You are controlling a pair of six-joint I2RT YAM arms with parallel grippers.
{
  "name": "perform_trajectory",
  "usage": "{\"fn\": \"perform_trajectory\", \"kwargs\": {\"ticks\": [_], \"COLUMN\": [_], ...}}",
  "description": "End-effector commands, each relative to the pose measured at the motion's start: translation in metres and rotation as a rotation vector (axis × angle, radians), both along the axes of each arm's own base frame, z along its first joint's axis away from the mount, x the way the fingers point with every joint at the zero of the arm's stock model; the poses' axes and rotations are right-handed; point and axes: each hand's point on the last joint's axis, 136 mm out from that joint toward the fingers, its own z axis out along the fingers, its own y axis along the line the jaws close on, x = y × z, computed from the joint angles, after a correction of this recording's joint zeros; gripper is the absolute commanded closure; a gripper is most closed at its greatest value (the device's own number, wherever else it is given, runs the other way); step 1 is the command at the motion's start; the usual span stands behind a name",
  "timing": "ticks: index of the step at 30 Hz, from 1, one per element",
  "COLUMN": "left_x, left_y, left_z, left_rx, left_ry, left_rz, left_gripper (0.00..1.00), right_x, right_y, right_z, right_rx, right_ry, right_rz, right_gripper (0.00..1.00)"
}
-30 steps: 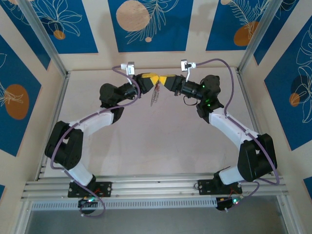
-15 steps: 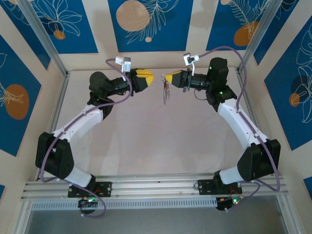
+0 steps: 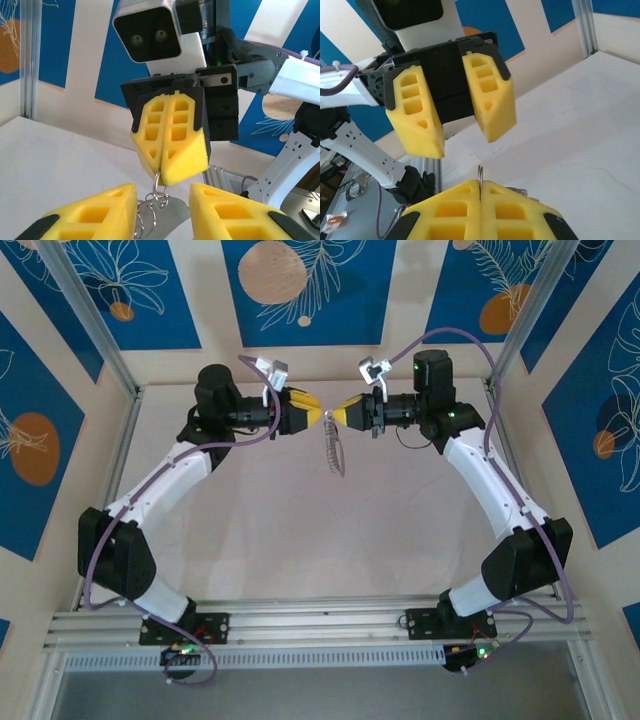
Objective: Put the keys on the keyring
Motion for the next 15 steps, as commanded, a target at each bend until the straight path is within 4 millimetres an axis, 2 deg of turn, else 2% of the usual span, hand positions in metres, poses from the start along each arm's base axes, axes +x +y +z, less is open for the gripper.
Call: {"fn": "perform_trajectory", "kwargs": {"ticks": [1,15], "left_x": [-0.005,-0.010], "left_y": [0.000,-0.008], "left_z": [0.003,-0.008], "left_rx": [0.010,0.025], "left_ry": [-0.020,0.001], "left_rz": [-0.057,-0.100], "left_gripper": [0.67,0.67], "right_x": [-0.007,-0.010], "right_y": [0.005,0.012], "right_z": [0.004,0.005], "right_rx": [-0.011,-0.010], "right_ry": [-0.020,-0.024], "right_rz": [0.038,0.051], "right_gripper": [1.00,1.00]}}
